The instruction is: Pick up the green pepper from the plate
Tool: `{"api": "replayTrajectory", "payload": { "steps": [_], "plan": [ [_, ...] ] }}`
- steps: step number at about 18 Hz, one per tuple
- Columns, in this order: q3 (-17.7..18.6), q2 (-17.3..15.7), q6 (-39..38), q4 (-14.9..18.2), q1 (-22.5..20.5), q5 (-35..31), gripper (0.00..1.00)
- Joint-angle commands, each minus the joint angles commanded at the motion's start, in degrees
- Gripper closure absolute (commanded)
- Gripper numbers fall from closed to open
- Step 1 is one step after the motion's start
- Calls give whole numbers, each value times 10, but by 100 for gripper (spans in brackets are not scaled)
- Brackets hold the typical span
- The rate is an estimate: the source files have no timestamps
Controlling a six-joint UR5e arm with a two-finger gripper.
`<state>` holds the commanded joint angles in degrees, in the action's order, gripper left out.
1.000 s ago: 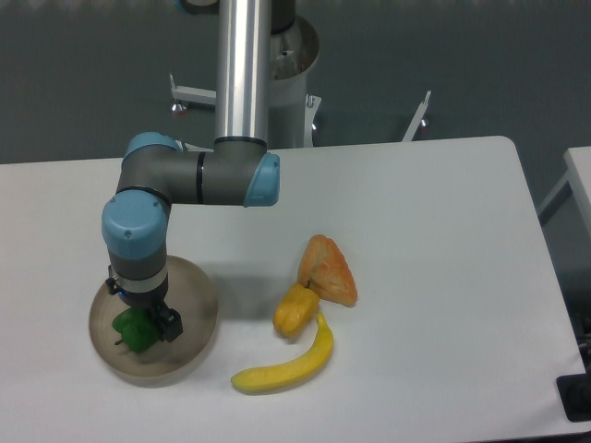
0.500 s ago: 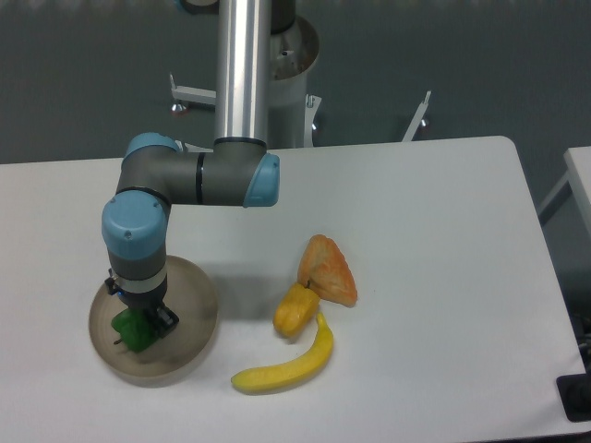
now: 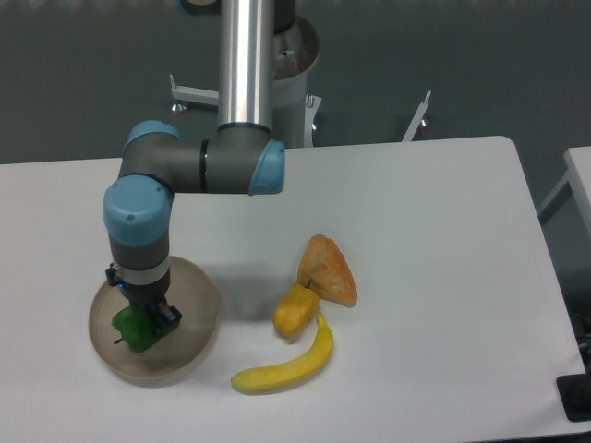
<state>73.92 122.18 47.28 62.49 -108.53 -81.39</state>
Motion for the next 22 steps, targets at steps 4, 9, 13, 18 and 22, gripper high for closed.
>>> {"api": "replayTrajectory", "payload": {
  "steps": [4, 9, 13, 18, 22],
  "plan": [
    [-3, -27, 55, 10, -54, -3, 53],
    [-11, -43, 161, 44, -129, -4, 53],
    [-9, -57, 224, 59, -176, -5, 52],
    [-12, -56, 234, 60, -191, -5, 52],
    [-16, -53, 234, 60, -191, -6, 52]
  ]
}}
